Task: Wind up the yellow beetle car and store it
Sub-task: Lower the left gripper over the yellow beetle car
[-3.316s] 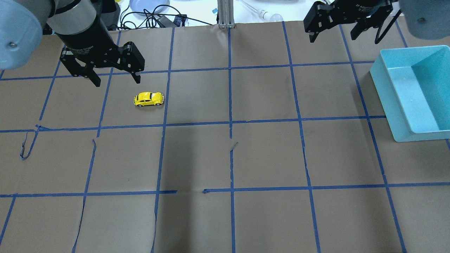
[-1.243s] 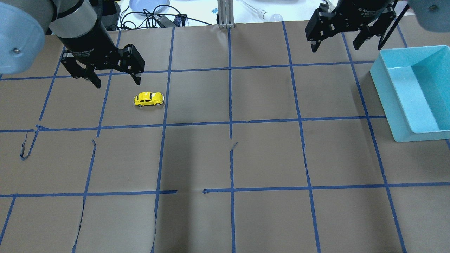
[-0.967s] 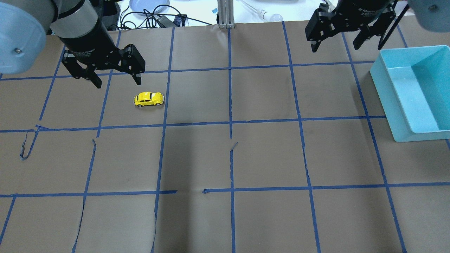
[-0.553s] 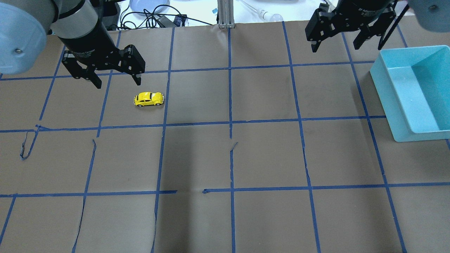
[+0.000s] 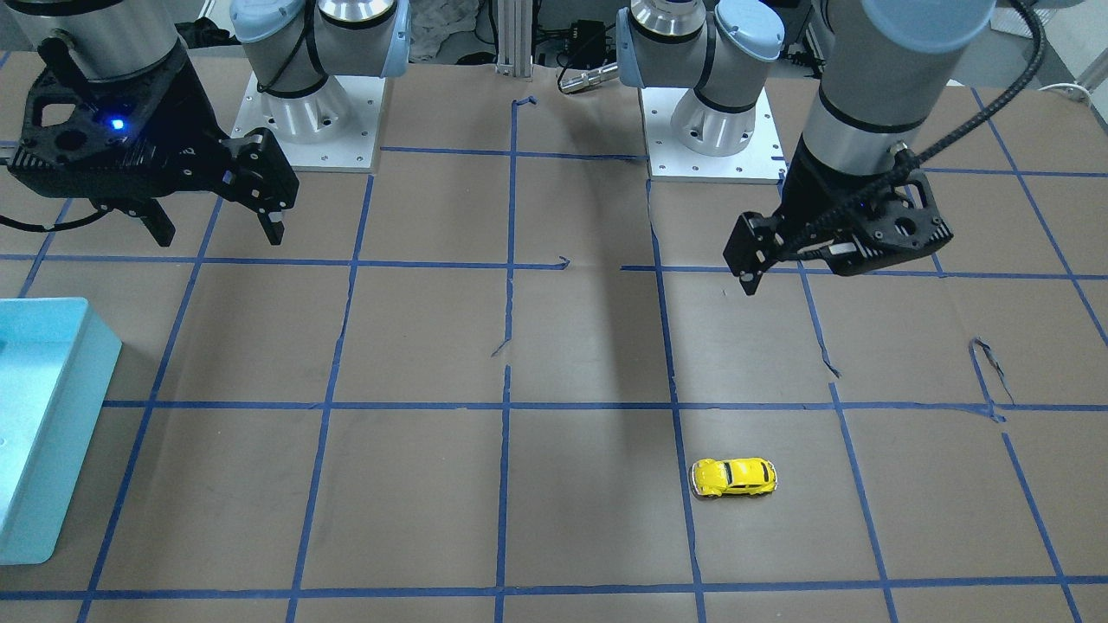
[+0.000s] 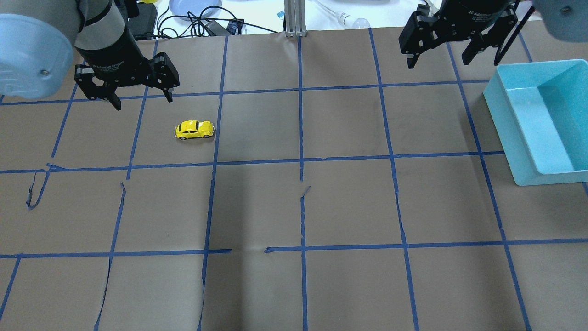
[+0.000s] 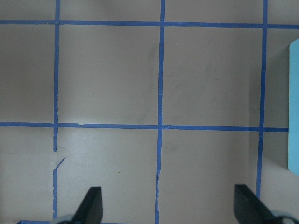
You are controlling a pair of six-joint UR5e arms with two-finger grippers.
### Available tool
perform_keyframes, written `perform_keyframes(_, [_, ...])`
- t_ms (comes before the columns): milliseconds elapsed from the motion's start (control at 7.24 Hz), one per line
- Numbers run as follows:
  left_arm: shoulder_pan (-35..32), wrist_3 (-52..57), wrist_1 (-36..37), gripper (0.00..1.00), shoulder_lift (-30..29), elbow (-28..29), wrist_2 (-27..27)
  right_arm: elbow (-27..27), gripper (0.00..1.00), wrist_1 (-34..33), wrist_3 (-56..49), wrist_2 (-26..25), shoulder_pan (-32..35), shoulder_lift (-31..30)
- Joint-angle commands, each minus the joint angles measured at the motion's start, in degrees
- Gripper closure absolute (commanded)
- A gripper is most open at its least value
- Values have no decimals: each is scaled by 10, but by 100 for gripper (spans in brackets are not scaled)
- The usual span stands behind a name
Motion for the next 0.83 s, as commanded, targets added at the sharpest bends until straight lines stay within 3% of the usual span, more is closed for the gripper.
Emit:
perform_keyframes(0, [2,-223,106,0,-24,-57,15,1,0,0,-3,-1,-1,0])
perform_keyframes(138, [3,-284,108,0,-39,-64,14,1,0,0,-3,0,0,0])
perform_keyframes(276, [3,-343,118,0,-59,-60,-22,1,0,0,-4,-1,0,0])
perform_keyframes(553, [11,-453,180,0,-119,-59,-42,1,0,0,-4,-1,0,0])
perform_keyframes(691, [17,-497,198,0,-145,-59,-80,1,0,0,-4,-1,0,0])
